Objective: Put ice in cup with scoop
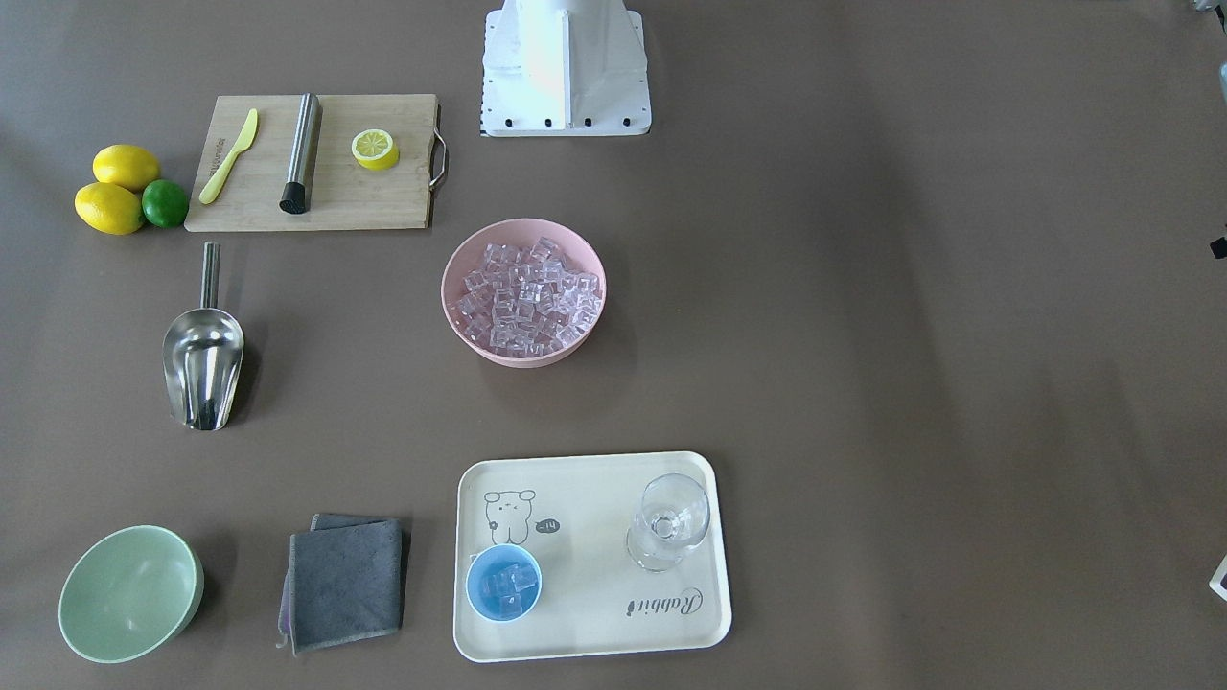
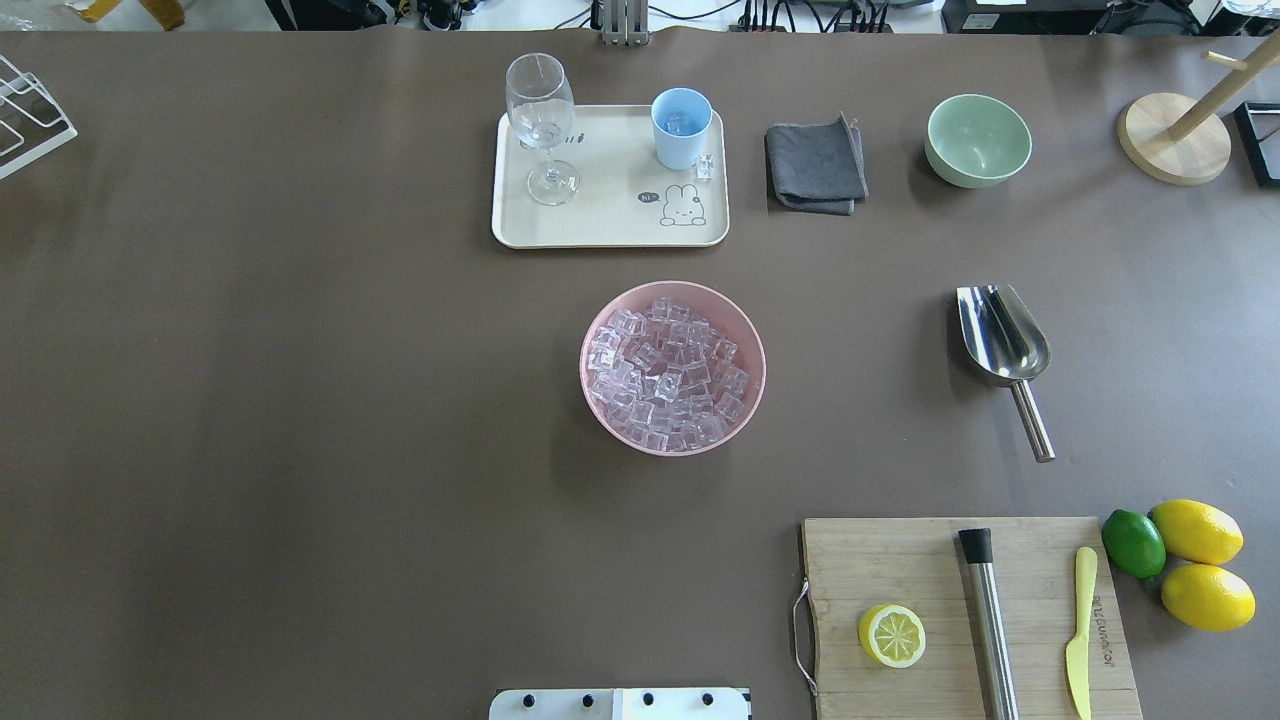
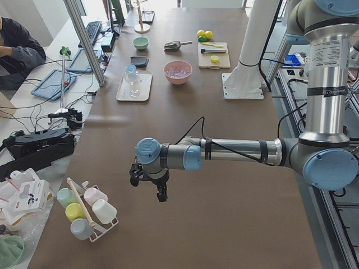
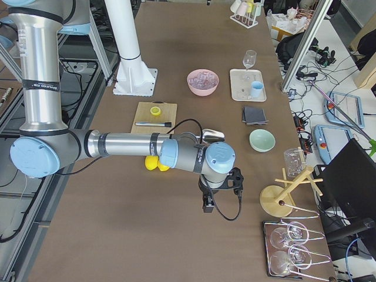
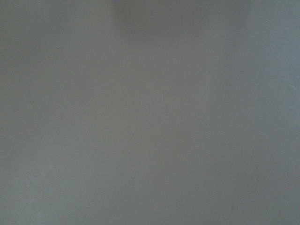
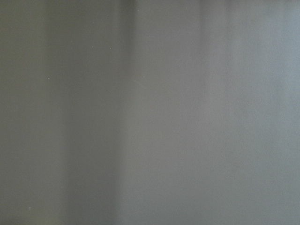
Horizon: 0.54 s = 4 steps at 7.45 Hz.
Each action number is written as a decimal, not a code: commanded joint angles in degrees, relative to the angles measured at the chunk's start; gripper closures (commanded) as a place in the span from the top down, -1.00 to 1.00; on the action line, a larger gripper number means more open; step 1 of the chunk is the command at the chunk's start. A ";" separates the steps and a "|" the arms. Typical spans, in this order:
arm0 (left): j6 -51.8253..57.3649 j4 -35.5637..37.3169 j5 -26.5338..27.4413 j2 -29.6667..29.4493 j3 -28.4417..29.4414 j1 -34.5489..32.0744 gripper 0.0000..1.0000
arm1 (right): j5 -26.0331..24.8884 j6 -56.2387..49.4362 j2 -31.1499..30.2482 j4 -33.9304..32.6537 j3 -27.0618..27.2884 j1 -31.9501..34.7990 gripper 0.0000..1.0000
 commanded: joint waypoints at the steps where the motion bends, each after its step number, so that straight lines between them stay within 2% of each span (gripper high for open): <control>1: 0.26 -0.09 0.00 0.01 0.84 0.12 0.98 | 0.45 -0.09 -0.13 0.07 0.14 0.00 1.00; 4: 0.35 -0.09 0.00 0.01 1.11 0.12 0.98 | 0.55 -0.18 -0.22 0.07 -0.12 0.00 1.00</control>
